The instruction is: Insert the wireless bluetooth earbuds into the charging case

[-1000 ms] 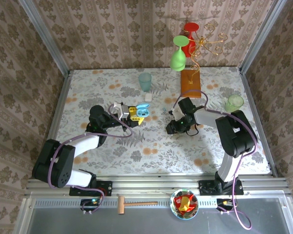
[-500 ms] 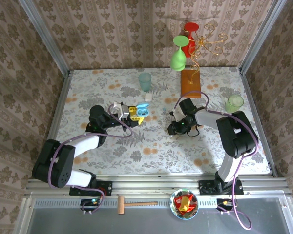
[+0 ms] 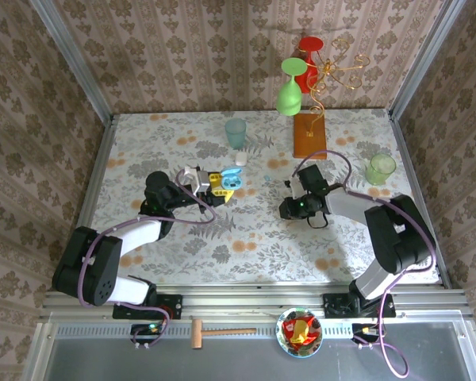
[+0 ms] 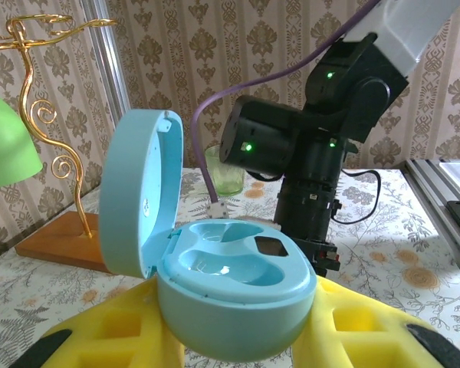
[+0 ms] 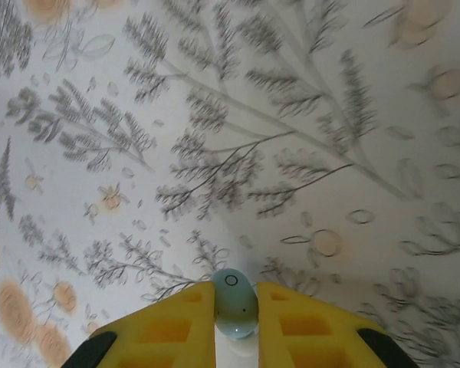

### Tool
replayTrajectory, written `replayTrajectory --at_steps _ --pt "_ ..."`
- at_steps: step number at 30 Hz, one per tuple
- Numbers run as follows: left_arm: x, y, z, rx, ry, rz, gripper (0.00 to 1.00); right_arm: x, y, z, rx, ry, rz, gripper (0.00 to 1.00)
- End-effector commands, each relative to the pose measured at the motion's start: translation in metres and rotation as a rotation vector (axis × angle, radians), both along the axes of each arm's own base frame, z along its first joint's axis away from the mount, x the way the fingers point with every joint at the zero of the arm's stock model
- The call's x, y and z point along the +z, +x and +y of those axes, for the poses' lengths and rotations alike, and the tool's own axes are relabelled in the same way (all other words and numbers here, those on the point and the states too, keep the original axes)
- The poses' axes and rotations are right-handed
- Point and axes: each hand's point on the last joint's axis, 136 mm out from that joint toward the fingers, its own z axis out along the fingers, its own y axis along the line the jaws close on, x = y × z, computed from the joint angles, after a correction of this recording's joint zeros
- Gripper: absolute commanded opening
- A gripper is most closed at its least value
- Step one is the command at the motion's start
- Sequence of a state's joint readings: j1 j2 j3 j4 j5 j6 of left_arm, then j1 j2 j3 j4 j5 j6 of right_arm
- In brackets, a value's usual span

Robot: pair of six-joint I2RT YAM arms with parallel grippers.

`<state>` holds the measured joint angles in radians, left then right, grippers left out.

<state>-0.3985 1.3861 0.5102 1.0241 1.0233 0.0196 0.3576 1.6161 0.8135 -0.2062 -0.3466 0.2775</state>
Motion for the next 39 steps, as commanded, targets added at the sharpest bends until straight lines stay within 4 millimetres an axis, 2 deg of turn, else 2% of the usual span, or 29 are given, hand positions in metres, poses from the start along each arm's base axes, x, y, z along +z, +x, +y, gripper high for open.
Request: replayTrajectory --at_steps 1,7,12,19,20,21,25,27,30,32,34,37,39 --pt "0.004 0.002 0.0 -0.001 -0.005 -0.032 0.26 0.014 0.023 -0.009 -0.108 -0.055 -0.136 0.16" --pt "0.004 0.003 0.0 0.0 -0.007 -0.032 0.26 0.016 0.031 -0.015 -0.206 -0.163 -0.262 0.16" --pt "0.002 0.006 0.0 0.013 -0.002 -0.032 0.26 0.03 0.033 -0.012 -0.276 -0.215 -0.369 0.16" --pt "-0.002 0.015 0.0 0.051 0.013 -0.031 0.26 0.075 0.032 -0.015 -0.372 -0.224 -0.467 0.15" --pt "-0.002 0.016 0.0 0.056 0.014 -0.03 0.26 0.075 0.031 -0.013 -0.372 -0.219 -0.462 0.15" --pt "-0.003 0.018 0.0 0.063 0.015 -0.031 0.26 0.091 0.031 -0.01 -0.374 -0.174 -0.488 0.15" --pt "-0.005 0.022 -0.001 0.078 0.012 -0.024 0.26 0.13 0.027 0.019 -0.284 0.008 -0.544 0.16" --pt "-0.003 0.023 -0.001 0.078 0.001 -0.029 0.26 0.14 0.027 0.021 -0.273 0.023 -0.559 0.16" --pt "-0.002 0.024 -0.001 0.082 -0.002 -0.031 0.26 0.138 0.026 0.014 -0.292 -0.016 -0.548 0.16" --pt "-0.003 0.024 0.0 0.084 -0.001 -0.031 0.26 0.126 0.027 0.0 -0.366 -0.07 -0.503 0.14" --pt "-0.004 0.024 0.0 0.088 -0.001 -0.029 0.26 0.103 0.024 -0.012 -0.424 -0.136 -0.421 0.14" --pt "-0.004 0.023 0.001 0.091 0.0 -0.031 0.26 0.078 0.02 -0.008 -0.482 -0.091 -0.331 0.14" --pt "-0.003 0.023 0.001 0.092 0.003 -0.031 0.26 0.069 0.018 -0.003 -0.515 -0.041 -0.283 0.14"
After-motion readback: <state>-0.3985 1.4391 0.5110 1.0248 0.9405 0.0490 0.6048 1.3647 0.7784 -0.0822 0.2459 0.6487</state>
